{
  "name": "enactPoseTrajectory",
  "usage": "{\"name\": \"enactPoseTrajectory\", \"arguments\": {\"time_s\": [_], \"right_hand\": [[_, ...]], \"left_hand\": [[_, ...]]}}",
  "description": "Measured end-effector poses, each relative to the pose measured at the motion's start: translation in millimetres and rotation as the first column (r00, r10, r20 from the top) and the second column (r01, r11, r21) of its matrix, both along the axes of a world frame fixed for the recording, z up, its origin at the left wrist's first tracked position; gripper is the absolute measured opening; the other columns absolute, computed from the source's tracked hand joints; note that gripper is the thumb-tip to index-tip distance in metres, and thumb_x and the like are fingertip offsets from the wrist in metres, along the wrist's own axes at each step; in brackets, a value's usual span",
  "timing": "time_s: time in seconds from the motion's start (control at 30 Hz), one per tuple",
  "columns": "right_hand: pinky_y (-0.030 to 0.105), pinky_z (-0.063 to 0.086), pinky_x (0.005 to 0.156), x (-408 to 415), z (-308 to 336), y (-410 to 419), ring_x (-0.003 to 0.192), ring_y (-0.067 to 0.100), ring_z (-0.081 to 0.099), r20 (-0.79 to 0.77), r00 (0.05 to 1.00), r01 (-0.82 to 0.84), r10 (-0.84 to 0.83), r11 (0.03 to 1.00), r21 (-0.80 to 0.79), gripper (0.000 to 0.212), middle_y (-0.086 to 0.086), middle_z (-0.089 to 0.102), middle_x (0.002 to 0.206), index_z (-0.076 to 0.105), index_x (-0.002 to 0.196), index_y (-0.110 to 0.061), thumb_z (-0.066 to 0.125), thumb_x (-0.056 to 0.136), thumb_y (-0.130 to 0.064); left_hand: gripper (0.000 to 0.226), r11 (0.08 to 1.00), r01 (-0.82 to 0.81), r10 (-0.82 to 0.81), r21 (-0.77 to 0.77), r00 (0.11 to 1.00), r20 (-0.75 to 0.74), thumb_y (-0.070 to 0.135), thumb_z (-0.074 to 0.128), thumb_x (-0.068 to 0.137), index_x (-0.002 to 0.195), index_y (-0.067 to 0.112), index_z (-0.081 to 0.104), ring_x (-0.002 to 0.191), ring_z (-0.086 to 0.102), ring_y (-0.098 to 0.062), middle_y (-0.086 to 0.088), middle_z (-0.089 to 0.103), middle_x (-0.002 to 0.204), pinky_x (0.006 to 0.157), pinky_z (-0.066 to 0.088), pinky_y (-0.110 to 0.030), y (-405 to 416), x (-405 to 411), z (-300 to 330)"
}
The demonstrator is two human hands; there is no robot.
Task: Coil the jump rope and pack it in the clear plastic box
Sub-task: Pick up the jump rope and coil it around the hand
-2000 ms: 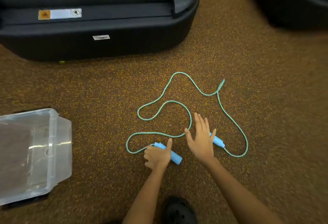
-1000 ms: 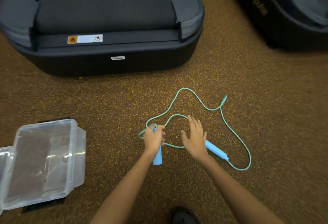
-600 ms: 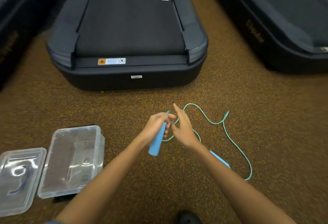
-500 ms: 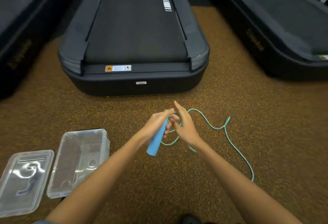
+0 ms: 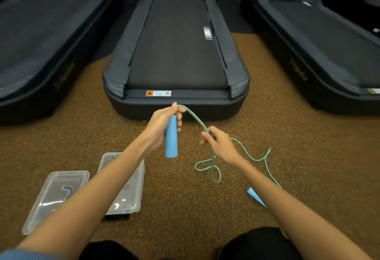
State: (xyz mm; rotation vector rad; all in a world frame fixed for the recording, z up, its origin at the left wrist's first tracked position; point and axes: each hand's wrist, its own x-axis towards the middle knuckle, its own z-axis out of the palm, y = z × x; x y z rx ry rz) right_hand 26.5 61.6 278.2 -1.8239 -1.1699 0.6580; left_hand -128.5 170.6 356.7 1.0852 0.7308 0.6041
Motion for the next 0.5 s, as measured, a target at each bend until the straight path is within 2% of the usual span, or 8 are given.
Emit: {"name": "enactPoseTrajectory", "arguments": {"time_s": [0.1, 0.2, 0.27, 0.33, 0.43, 0.47, 0.5], "right_hand": [[0.037, 0.050, 0.068, -3, 15, -3, 0.060, 0.018, 0.061, -0.028, 0.998, -0.061, 0.061, 0.998, -0.006, 0.017, -0.002, 0.062, 0.061, 0.058, 0.082, -0.008, 0.053, 0.096, -0.016], [0.029, 0.049, 0.055, 0, 33, -7, 0.051, 0.018, 0.058, -0.096, 0.991, -0.096, 0.094, 0.995, -0.015, 0.018, 0.001, 0.055, 0.057, 0.058, 0.085, -0.004, 0.052, 0.097, -0.017], [0.022, 0.045, 0.050, 2, 49, -8, 0.045, 0.012, 0.054, -0.065, 0.993, -0.105, 0.103, 0.994, -0.020, 0.020, -0.002, 0.052, 0.053, 0.059, 0.084, -0.006, 0.052, 0.097, -0.020], [0.021, 0.040, 0.046, 5, 60, -5, 0.042, 0.005, 0.047, -0.033, 0.996, -0.084, 0.084, 0.996, -0.005, 0.020, -0.007, 0.051, 0.050, 0.061, 0.081, -0.012, 0.054, 0.096, -0.023], [0.026, 0.037, 0.053, 14, 64, -1, 0.052, 0.003, 0.048, 0.055, 0.999, 0.001, -0.003, 1.000, 0.027, 0.017, -0.001, 0.062, 0.061, 0.066, 0.079, -0.022, 0.058, 0.093, -0.029], [0.029, 0.039, 0.058, 16, 62, -1, 0.059, 0.006, 0.051, 0.080, 0.996, 0.028, -0.031, 0.999, 0.032, 0.016, 0.005, 0.066, 0.069, 0.068, 0.082, -0.022, 0.059, 0.092, -0.030], [0.030, 0.040, 0.062, 16, 59, -2, 0.064, 0.009, 0.053, 0.092, 0.994, 0.047, -0.051, 0.998, 0.036, 0.015, 0.008, 0.068, 0.074, 0.070, 0.084, -0.021, 0.059, 0.092, -0.030]], "left_hand": [[0.026, 0.996, -0.069, 0.075, -0.063, 0.991, 0.107, 0.025, 0.043, 0.099, 0.090, 0.010, 0.062, 0.054, 0.049, -0.009, 0.006, 0.051, 0.059, 0.050, 0.047, -0.021, 6, -16, 12], [0.024, 0.983, -0.126, 0.153, -0.135, 0.965, 0.215, 0.022, 0.040, 0.100, 0.095, 0.011, 0.061, 0.058, 0.055, -0.007, 0.009, 0.056, 0.061, 0.056, 0.052, -0.021, 13, -35, 19], [0.021, 0.966, -0.152, 0.210, -0.207, 0.932, 0.295, 0.017, 0.039, 0.100, 0.099, 0.013, 0.060, 0.058, 0.056, -0.006, 0.010, 0.056, 0.060, 0.059, 0.053, -0.021, 19, -48, 26], [0.020, 0.942, -0.159, 0.271, -0.296, 0.880, 0.390, 0.008, 0.046, 0.091, 0.104, 0.014, 0.059, 0.055, 0.055, -0.004, 0.011, 0.055, 0.059, 0.060, 0.052, -0.020, 26, -63, 30], [0.042, 0.902, -0.124, 0.358, -0.414, 0.752, 0.554, 0.005, 0.066, 0.064, 0.106, 0.012, 0.062, 0.052, 0.055, -0.004, 0.011, 0.055, 0.057, 0.059, 0.050, -0.018, 35, -85, 32], [0.044, 0.889, -0.090, 0.373, -0.449, 0.711, 0.596, 0.005, 0.068, 0.064, 0.107, 0.010, 0.062, 0.051, 0.054, -0.004, 0.010, 0.054, 0.056, 0.058, 0.050, -0.018, 37, -92, 29], [0.038, 0.874, -0.046, 0.380, -0.484, 0.684, 0.622, 0.007, 0.067, 0.072, 0.109, 0.009, 0.061, 0.049, 0.052, -0.005, 0.009, 0.052, 0.054, 0.056, 0.049, -0.018, 39, -98, 26]]}}
